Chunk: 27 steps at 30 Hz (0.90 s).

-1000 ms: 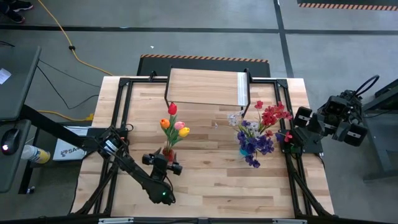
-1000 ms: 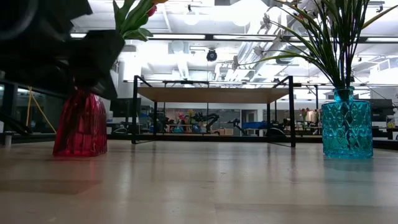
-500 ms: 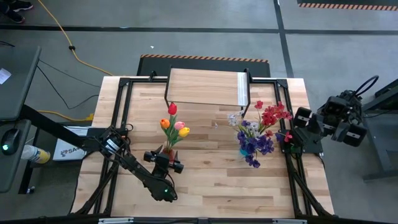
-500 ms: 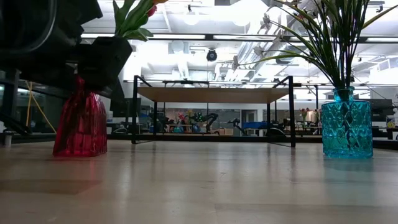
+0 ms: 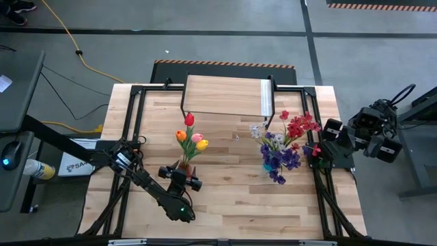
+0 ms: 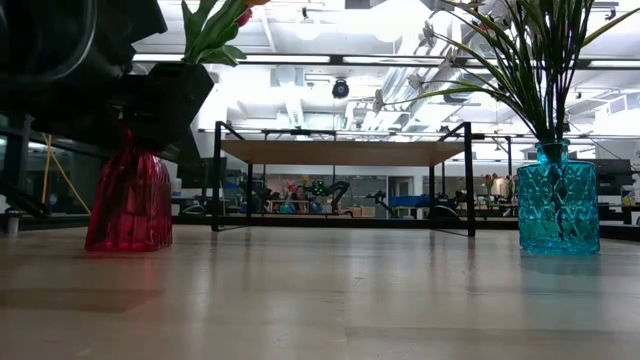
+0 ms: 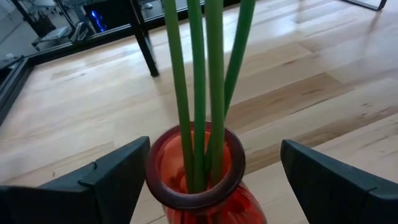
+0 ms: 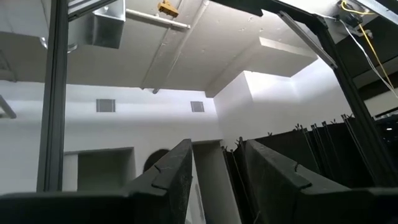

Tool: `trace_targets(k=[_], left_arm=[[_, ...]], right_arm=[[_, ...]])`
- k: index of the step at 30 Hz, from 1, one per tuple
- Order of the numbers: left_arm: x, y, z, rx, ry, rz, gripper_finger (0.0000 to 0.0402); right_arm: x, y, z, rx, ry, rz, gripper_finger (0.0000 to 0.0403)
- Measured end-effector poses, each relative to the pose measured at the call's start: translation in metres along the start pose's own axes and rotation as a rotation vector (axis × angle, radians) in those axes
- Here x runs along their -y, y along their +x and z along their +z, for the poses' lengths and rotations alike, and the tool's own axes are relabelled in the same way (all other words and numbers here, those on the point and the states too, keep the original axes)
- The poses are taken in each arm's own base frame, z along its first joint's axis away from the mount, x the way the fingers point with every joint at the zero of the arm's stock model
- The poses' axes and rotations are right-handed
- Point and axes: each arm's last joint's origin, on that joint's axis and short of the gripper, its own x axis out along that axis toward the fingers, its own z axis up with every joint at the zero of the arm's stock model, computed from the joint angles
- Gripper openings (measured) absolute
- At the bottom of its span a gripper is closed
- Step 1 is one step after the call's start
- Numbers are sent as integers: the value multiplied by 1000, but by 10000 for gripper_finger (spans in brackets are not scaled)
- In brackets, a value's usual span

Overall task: Pick and place flowers into a vace then onto a shelf
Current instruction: Put the red vase with flowers on the shelf

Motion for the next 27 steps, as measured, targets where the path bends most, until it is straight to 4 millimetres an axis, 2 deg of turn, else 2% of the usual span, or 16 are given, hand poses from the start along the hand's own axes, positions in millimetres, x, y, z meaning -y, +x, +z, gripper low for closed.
trace_targets(k=[27], left_arm=[[4, 0, -2, 10, -22, -45, 392]], right_arm=[[0, 0, 0, 0, -1, 1, 142]])
